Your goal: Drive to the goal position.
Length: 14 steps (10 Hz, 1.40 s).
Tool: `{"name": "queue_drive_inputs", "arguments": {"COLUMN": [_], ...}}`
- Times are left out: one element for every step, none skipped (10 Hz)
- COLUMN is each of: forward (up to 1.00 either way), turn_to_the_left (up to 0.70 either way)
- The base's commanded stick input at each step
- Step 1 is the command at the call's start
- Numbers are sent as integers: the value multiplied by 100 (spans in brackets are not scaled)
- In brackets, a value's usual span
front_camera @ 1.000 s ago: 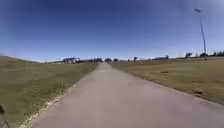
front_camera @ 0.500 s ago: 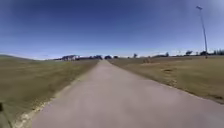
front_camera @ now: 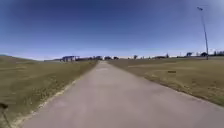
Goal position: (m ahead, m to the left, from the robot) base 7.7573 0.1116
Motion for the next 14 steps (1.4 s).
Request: {"name": "queue_drive_inputs", "arguments": {"forward": [100,100,100,100,100,100,100,100,100,100,100,100,100,100], "turn_to_the_left": [0,0,0,0,0,2,7,0,0,0,0,0,12,27]}}
